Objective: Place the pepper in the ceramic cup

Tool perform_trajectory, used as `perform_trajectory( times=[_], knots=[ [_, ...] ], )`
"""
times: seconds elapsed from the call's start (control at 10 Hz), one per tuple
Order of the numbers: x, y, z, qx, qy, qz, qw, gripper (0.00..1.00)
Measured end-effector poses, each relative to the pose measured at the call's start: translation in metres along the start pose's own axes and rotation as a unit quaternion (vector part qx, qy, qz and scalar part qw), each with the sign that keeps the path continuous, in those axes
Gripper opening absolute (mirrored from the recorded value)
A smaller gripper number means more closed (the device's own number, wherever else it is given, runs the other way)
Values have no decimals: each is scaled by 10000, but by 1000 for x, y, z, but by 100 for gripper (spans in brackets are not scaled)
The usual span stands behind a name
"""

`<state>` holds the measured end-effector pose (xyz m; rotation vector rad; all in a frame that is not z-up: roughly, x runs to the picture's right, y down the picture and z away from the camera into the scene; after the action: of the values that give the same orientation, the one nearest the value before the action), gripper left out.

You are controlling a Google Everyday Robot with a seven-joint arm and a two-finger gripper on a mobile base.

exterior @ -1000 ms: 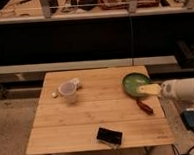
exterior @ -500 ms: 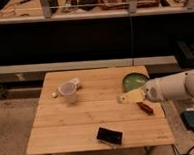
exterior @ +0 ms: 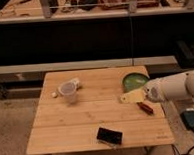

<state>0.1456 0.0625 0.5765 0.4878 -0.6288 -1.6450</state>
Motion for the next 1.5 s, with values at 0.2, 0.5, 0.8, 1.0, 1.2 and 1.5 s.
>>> perform_trajectory(
  times=[0.2,0.5,0.8,1.0,1.2,1.5],
  knots=[
    [0,-1,1,7,-5,-7,10000,80],
    [0,-1,1,10,-5,-7,10000,80],
    [8,5,0,-238,-45,-142,9996,80],
    [37,34,-4,-923,-41,-469,9946,80],
    [77,83,-14,-1676,24,-694,9834,80],
    [74,140,-7,-2051,-211,-425,9776,80]
  ],
)
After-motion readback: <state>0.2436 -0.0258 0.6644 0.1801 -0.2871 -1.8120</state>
